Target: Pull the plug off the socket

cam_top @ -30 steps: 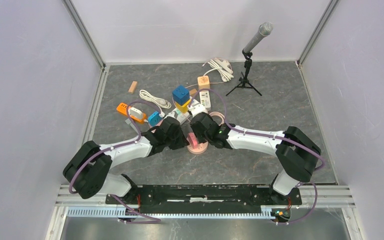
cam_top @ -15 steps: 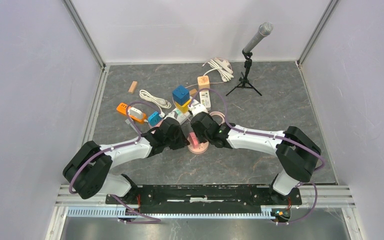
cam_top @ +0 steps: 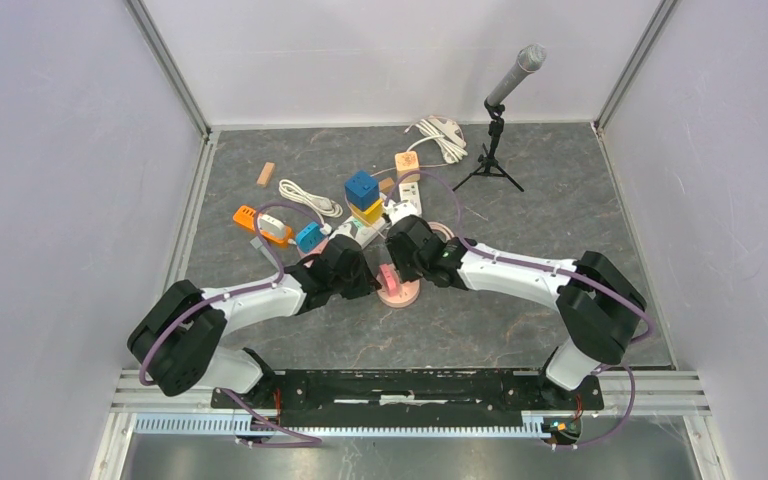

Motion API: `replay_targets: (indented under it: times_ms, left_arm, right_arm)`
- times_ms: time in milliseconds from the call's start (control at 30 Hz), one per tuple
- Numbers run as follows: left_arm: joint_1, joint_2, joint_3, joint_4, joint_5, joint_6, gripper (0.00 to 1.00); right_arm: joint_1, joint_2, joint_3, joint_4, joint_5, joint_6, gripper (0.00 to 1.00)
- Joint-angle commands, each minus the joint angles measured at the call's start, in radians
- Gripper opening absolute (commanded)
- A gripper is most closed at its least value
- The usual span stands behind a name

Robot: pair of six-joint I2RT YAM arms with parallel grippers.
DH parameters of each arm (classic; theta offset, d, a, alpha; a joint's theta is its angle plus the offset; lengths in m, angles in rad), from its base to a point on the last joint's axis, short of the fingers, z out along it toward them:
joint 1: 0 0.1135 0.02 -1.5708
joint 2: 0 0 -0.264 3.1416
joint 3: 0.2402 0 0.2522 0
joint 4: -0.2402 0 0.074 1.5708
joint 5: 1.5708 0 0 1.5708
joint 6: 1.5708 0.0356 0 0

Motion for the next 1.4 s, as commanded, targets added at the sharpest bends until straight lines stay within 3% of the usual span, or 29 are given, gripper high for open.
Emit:
replay_targets:
  times_ms: [0, 167, 200, 267, 333, 400, 500, 600, 767, 833, 1000, 1267, 1367]
  left_arm:
    - [-0.015, 0.081, -0.057, -0.185, -0.087, 0.016, 0.19]
    - [-0.018, 0.086, -0.058, -0.186, -0.088, 0.014, 0.18]
    - [-0.019, 0.086, -0.058, -0.186, -0.087, 0.014, 0.19]
    - [-0.020, 0.086, -0.058, -0.186, -0.085, 0.014, 0.19]
    - [-0.020, 0.082, -0.059, -0.186, -0.086, 0.014, 0.21]
    - [-0.020, 0.079, -0.060, -0.186, -0.085, 0.011, 0.24]
    - [-0.021, 0.079, -0.059, -0.186, -0.079, 0.013, 0.29]
    - [-0.021, 0.078, -0.058, -0.186, -0.075, 0.017, 0.31]
    - [-0.021, 0.078, -0.060, -0.186, -0.076, 0.021, 0.30]
    - [-0.021, 0.080, -0.062, -0.186, -0.080, 0.020, 0.29]
    - [-0.023, 0.091, -0.065, -0.209, -0.100, 0.012, 0.28]
    - [-0.024, 0.102, -0.072, -0.220, -0.111, 0.005, 0.27]
    - [-0.026, 0.112, -0.066, -0.230, -0.117, 0.005, 0.26]
  right_arm:
    - [0.006, -0.057, 0.010, 0.094, -0.131, 0.069, 0.00]
    - [0.006, -0.043, 0.002, 0.043, -0.040, 0.050, 0.00]
    - [0.006, -0.035, 0.002, 0.023, -0.007, 0.039, 0.05]
    - [0.008, -0.026, 0.000, -0.027, 0.051, 0.021, 0.34]
    - [0.007, -0.030, -0.012, -0.050, 0.077, 0.017, 0.51]
    - [0.008, -0.040, -0.029, -0.054, 0.074, 0.018, 0.62]
    - [0.007, -0.043, -0.052, -0.036, 0.035, 0.029, 0.66]
    - [0.007, -0.032, -0.058, -0.017, 0.006, 0.032, 0.59]
    - [0.008, -0.037, -0.035, 0.000, -0.002, 0.030, 0.11]
    - [0.008, -0.049, -0.026, 0.008, -0.009, 0.036, 0.00]
    - [0.002, -0.074, 0.009, 0.012, -0.065, 0.072, 0.00]
    - [-0.013, -0.103, -0.066, 0.145, -0.178, 0.089, 0.00]
    - [0.015, -0.115, -0.093, 0.165, -0.102, 0.037, 0.00]
